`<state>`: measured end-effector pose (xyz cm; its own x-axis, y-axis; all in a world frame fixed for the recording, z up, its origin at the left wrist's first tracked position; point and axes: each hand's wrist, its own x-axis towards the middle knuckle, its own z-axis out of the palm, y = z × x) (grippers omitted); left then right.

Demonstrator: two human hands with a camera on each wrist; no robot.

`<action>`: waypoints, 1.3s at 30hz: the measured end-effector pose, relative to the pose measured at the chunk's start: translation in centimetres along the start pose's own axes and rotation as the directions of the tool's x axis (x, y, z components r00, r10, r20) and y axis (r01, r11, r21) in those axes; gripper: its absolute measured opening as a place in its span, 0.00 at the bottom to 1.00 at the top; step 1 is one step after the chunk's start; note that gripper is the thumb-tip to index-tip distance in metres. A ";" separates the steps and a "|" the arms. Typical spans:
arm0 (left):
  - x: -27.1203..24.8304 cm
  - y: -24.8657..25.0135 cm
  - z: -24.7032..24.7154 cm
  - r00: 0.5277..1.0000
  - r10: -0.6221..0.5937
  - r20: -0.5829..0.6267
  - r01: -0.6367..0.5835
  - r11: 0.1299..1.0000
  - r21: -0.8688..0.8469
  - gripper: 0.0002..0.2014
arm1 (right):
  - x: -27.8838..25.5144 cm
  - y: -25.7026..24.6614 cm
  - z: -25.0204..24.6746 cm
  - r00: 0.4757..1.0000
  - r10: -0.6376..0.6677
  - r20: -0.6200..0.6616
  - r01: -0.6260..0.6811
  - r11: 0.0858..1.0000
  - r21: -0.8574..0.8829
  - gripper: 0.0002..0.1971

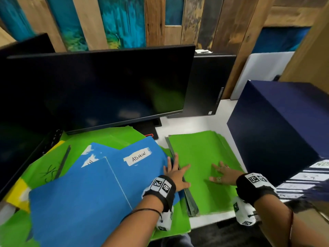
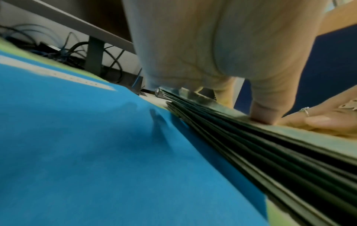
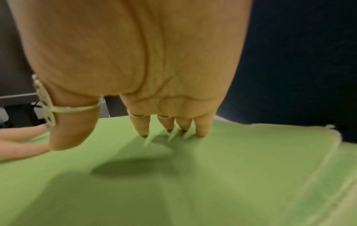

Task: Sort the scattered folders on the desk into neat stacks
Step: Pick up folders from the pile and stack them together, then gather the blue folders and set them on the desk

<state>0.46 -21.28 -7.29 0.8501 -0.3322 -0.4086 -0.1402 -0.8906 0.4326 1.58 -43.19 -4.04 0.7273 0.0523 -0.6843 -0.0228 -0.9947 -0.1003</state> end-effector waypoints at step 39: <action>-13.2 -16.2 -20.0 0.577 -0.387 -0.719 0.295 0.920 -0.259 0.12 | 3.2 -21.6 1.7 0.922 -0.180 -0.344 0.332 0.824 0.458 0.39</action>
<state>1.71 3.75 7.17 0.9099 0.3764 0.1743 0.2530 -0.8367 0.4857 3.21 -21.35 -5.29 0.9103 0.1968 -0.3642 -0.0918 -0.7620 -0.6411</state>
